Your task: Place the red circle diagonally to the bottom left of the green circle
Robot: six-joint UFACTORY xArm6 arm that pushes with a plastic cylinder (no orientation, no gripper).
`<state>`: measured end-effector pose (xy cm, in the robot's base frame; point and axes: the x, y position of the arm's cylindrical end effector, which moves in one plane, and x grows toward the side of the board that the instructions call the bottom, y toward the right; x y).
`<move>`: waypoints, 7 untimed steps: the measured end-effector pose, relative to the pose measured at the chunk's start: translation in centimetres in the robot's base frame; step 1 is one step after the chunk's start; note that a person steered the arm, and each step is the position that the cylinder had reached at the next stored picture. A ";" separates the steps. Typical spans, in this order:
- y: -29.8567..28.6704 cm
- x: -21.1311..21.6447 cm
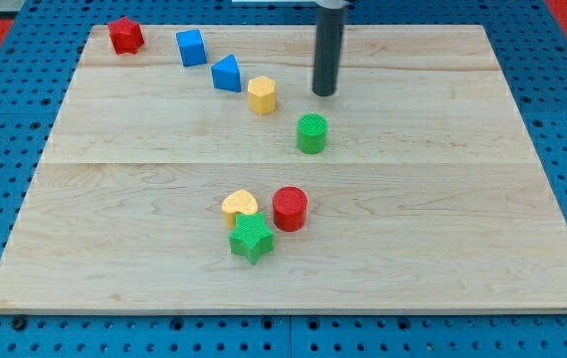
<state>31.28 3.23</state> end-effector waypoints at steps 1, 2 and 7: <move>-4.7 -0.1; -5.3 -0.1; -1.9 22.5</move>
<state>53.74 1.30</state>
